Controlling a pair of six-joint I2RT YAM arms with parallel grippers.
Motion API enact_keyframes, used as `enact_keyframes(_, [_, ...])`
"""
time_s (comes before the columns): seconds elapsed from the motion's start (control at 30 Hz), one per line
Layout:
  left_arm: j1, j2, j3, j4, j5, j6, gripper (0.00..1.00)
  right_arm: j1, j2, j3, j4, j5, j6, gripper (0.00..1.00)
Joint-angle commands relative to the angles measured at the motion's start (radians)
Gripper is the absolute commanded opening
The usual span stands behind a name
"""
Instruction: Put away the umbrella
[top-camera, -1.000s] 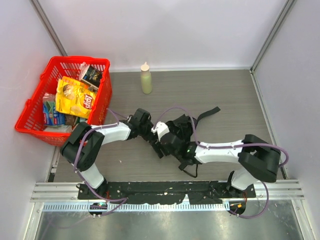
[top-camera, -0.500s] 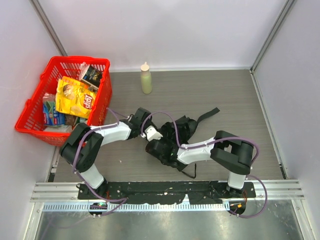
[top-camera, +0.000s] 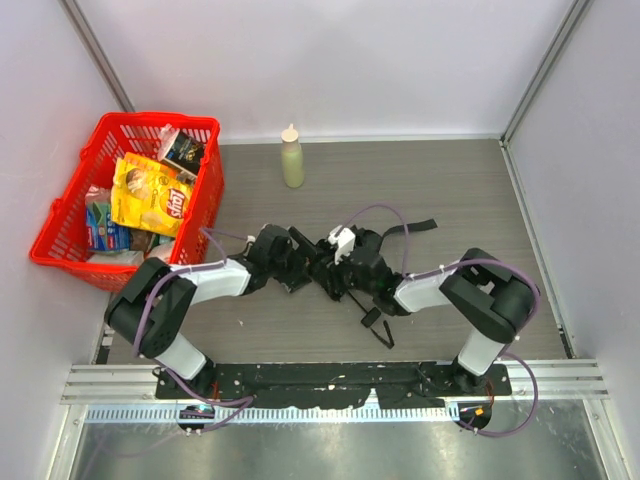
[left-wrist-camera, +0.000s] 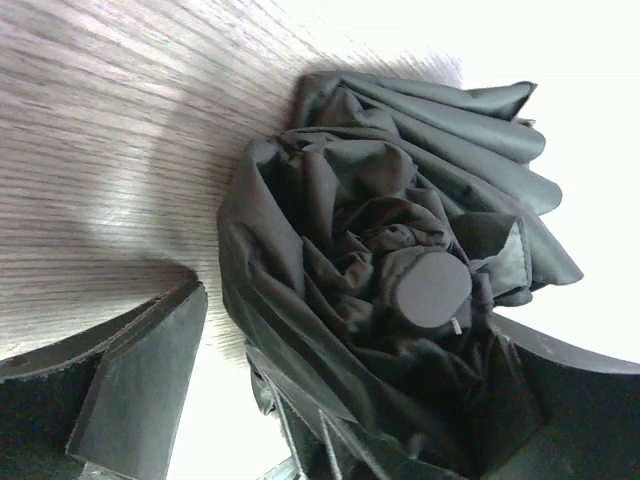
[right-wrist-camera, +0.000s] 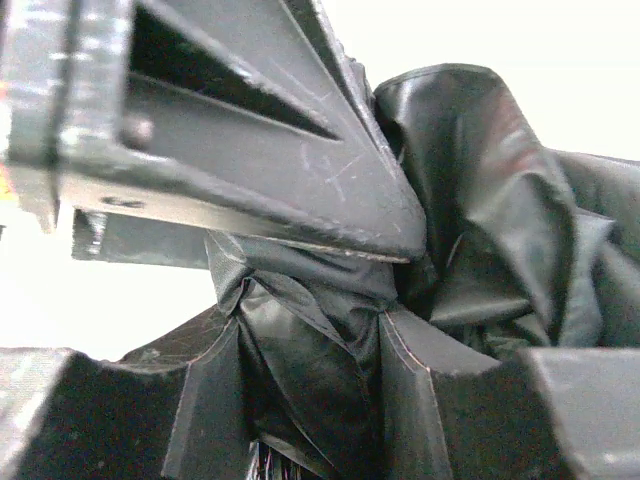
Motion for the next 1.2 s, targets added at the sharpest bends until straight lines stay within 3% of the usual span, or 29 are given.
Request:
enact_keyframes(0.0, [-0.002,0.029,-0.079,-0.041,-0.048,0.053,0.95,-0.121,0.114,-0.104,0.104,-0.426,0.196,0.0])
enact_keyframes(0.13, [-0.002,0.085,-0.073,-0.024,-0.061,0.065,0.98,-0.175,0.172,-0.106,0.198,-0.571,0.263,0.0])
enact_keyframes(0.27, [0.0,0.147,-0.076,-0.001,-0.096,0.082,0.89,-0.197,0.212,-0.09,0.221,-0.636,0.294,0.0])
enact_keyframes(0.4, [0.003,0.185,-0.097,0.071,-0.128,0.09,0.5,-0.201,0.225,-0.052,0.134,-0.674,0.257,0.0])
enact_keyframes(0.53, [0.004,0.184,-0.108,0.078,-0.12,0.096,0.1,-0.203,0.164,-0.026,0.016,-0.606,0.245,0.01])
enact_keyframes(0.6, [0.004,0.17,-0.117,0.071,-0.117,0.094,0.02,-0.203,0.113,-0.003,-0.073,-0.543,0.248,0.14])
enact_keyframes(0.7, [0.003,0.155,-0.112,0.045,-0.11,0.097,0.0,-0.168,0.027,0.071,-0.313,-0.382,0.234,0.35])
enact_keyframes(0.73, [0.003,0.149,-0.106,0.024,-0.11,0.094,0.0,-0.156,-0.023,0.088,-0.363,-0.299,0.216,0.69])
enact_keyframes(0.77, [0.003,0.144,-0.099,-0.002,-0.11,0.087,0.0,-0.134,-0.047,0.117,-0.43,-0.214,0.21,0.76])
enact_keyframes(0.93, [0.003,0.133,-0.022,-0.223,-0.11,0.064,0.0,-0.018,-0.237,0.186,-0.613,0.035,0.124,0.77])
enact_keyframes(1.03, [0.001,0.135,0.018,-0.326,-0.068,0.054,0.0,0.074,-0.266,0.162,-0.575,0.274,0.021,0.77])
enact_keyframes(1.17, [0.001,0.138,0.056,-0.416,-0.058,0.028,0.0,0.183,-0.179,0.149,-0.448,0.42,-0.097,0.78])
